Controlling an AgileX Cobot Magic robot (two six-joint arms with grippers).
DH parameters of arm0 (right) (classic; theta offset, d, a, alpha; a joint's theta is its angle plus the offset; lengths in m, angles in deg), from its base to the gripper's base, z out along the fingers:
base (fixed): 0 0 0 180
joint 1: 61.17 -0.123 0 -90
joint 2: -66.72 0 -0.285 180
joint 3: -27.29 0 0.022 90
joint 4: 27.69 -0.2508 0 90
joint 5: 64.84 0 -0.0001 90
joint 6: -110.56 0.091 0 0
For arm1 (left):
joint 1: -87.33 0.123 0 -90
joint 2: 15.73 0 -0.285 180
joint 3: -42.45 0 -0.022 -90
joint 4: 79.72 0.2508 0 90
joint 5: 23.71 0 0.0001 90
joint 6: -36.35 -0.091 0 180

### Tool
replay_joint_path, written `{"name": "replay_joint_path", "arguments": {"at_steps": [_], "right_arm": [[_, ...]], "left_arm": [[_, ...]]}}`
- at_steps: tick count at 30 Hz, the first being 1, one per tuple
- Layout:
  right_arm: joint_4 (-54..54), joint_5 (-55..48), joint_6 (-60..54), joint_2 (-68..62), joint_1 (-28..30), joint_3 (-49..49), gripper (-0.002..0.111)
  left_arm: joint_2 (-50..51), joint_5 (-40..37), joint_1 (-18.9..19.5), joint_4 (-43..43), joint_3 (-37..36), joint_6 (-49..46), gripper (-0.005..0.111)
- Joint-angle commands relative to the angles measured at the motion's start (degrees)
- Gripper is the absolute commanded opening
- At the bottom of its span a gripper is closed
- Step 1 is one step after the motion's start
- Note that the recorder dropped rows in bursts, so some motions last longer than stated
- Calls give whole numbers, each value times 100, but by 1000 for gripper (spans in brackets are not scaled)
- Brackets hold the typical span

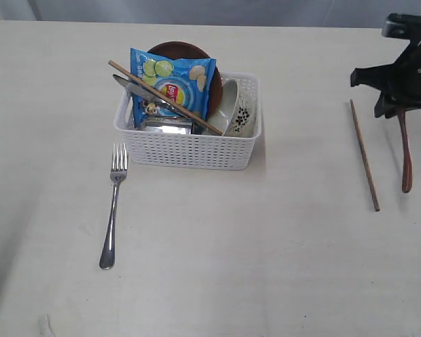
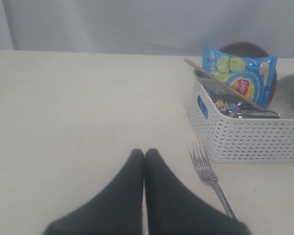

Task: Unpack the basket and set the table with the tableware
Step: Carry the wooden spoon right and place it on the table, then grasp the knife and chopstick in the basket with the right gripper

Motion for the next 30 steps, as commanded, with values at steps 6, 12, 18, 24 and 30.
{"name": "replay_joint_path", "arguments": {"at_steps": [6, 12, 18, 24, 30], "right_arm": [[-76, 483, 0, -603, 8, 135, 13], [-233, 393, 0, -566, 8, 29, 49], [-790, -182, -360, -54, 8, -454, 49], [-3168, -836, -3032, 1093, -1085, -1166, 49], [-1685, -151, -3134, 654, -3563, -1722, 49]], "left_arm": [[-21, 12, -26, 5, -21, -17, 0], [-21, 12, -26, 5, -21, -17, 0], [-21, 12, -26, 5, -21, -17, 0], [-21, 12, -26, 5, -21, -17, 0], [-21, 12, -26, 5, -21, -17, 0]]}}
